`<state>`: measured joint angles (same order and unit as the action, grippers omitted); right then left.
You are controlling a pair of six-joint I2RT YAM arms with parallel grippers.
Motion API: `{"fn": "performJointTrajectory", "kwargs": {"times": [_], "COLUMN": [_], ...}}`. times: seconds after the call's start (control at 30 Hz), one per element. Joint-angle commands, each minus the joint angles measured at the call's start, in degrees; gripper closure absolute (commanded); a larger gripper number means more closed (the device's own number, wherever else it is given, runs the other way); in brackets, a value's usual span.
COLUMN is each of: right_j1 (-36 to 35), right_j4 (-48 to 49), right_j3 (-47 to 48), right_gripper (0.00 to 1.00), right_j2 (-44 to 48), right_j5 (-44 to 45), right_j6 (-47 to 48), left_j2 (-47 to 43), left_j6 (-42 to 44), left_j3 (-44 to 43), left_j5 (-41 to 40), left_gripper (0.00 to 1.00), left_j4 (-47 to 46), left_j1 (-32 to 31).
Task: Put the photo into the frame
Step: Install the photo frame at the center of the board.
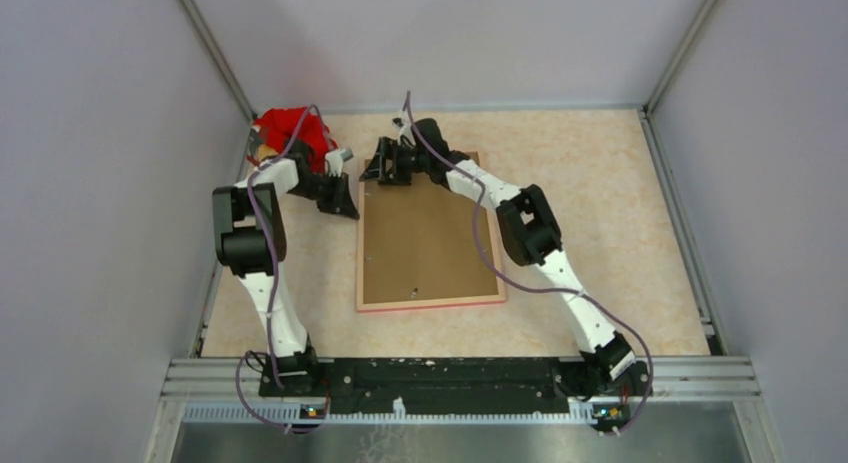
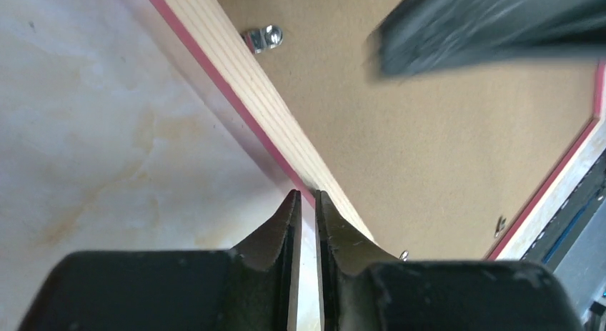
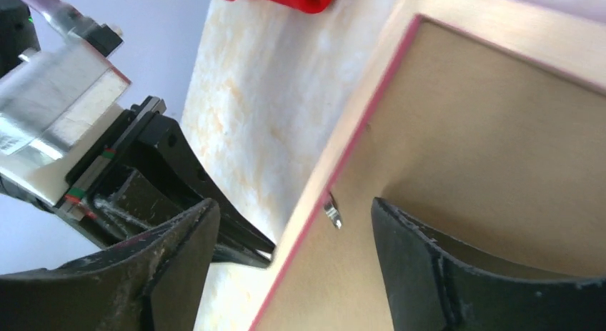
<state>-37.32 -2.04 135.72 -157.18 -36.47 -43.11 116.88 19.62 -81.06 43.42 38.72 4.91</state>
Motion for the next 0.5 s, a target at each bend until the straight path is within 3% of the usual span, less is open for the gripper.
{"fn": "performJointTrajectory", "kwargs": {"times": [0.0, 0.03, 0.07, 0.27, 0.37, 0.47], "right_j1": [4.4, 5.0, 5.7, 13.4, 17.3, 20.7], "right_j4": [-4.5, -4.6, -4.6, -0.2, -1.6, -1.4], "right_j3": [-8.3, -12.5, -17.4, -48.5, -59.0, -64.3], "right_gripper": [0.12, 0.03, 0.02, 0.01, 0.01, 0.01], "right_j2": [17.8, 21.6, 25.0, 47.1, 52.8, 54.2], "right_j5": [8.2, 10.6, 12.9, 24.5, 29.3, 28.2], "right_j6": [6.1, 7.2, 7.8, 5.8, 5.6, 4.4], "left_j2": [-4.0, -5.2, -6.3, -12.9, -15.4, -17.0], "left_j6": [6.3, 6.9, 7.8, 13.7, 16.1, 17.1], "left_j3": [-2.1, -1.8, -1.2, 9.5, 15.2, 18.5], "left_j5": [-3.4, -4.3, -5.3, -14.3, -19.2, -20.7], "left_gripper": [0.82, 0.82, 0.81, 0.81, 0.80, 0.80], "left_j4": [7.3, 7.7, 7.8, 2.7, -0.8, -2.4], "left_j1": [0.7, 0.8, 0.9, -1.2, -4.3, -7.4]}}
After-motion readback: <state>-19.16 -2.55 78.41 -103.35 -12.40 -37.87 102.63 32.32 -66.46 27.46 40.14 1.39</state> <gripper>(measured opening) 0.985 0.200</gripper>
